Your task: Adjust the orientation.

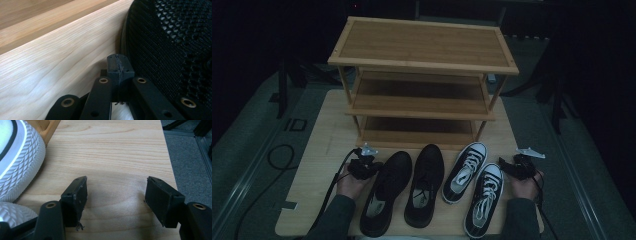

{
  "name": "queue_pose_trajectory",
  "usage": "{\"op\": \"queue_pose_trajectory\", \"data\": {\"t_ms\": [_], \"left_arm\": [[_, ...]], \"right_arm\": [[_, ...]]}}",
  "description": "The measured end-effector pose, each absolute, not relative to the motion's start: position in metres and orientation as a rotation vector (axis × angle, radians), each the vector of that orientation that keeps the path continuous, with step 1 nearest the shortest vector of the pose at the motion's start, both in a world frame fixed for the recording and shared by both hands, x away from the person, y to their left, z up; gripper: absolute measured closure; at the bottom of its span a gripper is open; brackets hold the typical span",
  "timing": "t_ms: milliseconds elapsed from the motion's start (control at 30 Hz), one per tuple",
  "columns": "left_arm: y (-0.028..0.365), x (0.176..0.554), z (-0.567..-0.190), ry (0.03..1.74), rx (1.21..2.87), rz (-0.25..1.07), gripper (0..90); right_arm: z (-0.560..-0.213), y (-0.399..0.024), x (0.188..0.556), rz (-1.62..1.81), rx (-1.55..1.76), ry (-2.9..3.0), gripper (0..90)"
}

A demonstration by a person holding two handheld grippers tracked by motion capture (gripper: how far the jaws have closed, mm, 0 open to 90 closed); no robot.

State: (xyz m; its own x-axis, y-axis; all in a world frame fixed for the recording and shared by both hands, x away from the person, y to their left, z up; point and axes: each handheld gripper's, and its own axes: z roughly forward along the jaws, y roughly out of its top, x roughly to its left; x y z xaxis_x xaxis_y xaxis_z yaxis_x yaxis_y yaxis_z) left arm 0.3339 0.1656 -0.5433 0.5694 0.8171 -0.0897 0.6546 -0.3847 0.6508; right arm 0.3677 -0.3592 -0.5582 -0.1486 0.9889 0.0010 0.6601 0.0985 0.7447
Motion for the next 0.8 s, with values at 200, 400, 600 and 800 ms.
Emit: {"op": "queue_pose_trajectory", "data": {"t_ms": [200, 400, 600, 800], "left_arm": [[0.167, 0.334, -0.542, 1.18, 2.153, 0.316, 86.9], [0.173, 0.329, -0.529, 1.177, 2.121, 0.286, 79.6], [0.175, 0.318, -0.508, 1.149, 2.105, 0.297, 72.6], [0.172, 0.305, -0.484, 1.123, 2.089, 0.316, 68.3]], "right_arm": [[-0.558, -0.359, 0.368, 0.836, 1.609, 1.868, 34.0], [-0.558, -0.359, 0.368, 0.835, 1.61, 1.868, 33.9], [-0.558, -0.359, 0.368, 0.835, 1.609, 1.869, 34.0], [-0.558, -0.359, 0.368, 0.836, 1.61, 1.868, 33.9]]}}
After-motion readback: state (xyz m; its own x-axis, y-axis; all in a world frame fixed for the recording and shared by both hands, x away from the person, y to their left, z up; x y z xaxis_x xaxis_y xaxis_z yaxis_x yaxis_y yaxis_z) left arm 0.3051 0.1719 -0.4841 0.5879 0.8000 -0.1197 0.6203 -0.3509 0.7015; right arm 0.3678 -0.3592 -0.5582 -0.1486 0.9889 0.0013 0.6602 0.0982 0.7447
